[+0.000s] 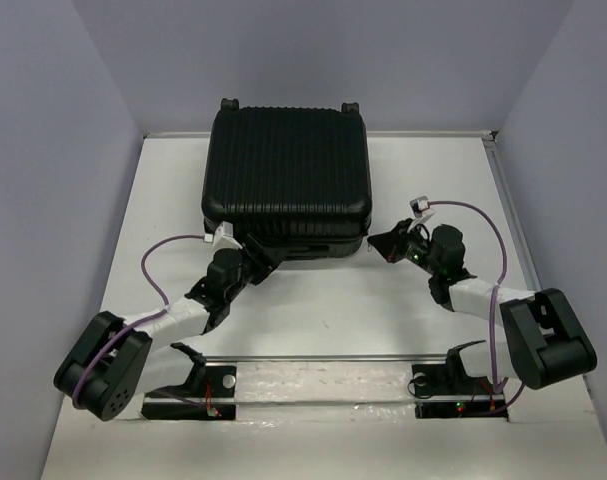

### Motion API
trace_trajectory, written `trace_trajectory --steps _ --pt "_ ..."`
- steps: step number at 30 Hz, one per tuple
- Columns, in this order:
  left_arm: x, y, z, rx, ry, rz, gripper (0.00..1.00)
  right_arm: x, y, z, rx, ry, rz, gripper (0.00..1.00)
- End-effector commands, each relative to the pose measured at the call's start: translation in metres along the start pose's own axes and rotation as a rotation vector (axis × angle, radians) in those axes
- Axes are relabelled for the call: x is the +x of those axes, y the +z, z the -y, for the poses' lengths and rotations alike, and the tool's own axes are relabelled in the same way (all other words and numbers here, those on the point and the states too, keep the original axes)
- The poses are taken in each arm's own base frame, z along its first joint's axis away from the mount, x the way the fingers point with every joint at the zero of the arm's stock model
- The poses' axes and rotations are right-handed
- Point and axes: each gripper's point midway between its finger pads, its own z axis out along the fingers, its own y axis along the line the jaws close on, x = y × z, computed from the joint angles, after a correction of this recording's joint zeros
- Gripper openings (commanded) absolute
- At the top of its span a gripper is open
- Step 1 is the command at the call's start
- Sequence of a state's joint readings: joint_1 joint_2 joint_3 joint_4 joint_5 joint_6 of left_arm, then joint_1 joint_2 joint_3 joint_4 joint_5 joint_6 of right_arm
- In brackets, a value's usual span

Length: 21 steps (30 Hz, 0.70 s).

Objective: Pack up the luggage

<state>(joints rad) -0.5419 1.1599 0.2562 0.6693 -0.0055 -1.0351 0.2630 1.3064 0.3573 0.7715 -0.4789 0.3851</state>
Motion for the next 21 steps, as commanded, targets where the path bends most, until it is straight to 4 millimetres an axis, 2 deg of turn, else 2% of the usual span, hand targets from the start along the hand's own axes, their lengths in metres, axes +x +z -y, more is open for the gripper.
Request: trace_trajectory --steps 1,4,10,13,15,16,20,21 --pt "-0.024 0.007 0.029 0.089 -0.043 0.106 0.73 0.002 0.005 -0.003 -0.025 0.001 -0.023 0.07" --pt "-0.032 0.008 0.028 0.080 -0.059 0.150 0.72 0.004 0.005 -0.005 -0.032 -0.001 -0.027 0.07" --pt "-0.039 0.011 0.023 0.062 -0.128 0.234 0.56 0.013 0.007 -0.008 -0.037 0.017 -0.035 0.07" --pt "-0.040 0.013 0.022 0.057 -0.148 0.266 0.37 0.015 0.009 -0.012 -0.039 0.017 -0.035 0.07" --pt "-0.039 0.018 0.019 0.043 -0.145 0.272 0.31 0.017 0.011 -0.020 -0.056 0.010 -0.042 0.07" --pt "-0.039 0.020 0.021 0.045 -0.144 0.273 0.23 0.018 0.013 -0.025 -0.062 0.005 -0.043 0.07" --pt "-0.031 0.028 0.019 0.039 -0.153 0.259 0.06 0.024 0.015 -0.035 -0.065 -0.007 -0.051 0.07" --pt "-0.031 0.028 0.019 0.041 -0.154 0.259 0.06 0.027 0.015 -0.037 -0.066 -0.009 -0.057 0.07"
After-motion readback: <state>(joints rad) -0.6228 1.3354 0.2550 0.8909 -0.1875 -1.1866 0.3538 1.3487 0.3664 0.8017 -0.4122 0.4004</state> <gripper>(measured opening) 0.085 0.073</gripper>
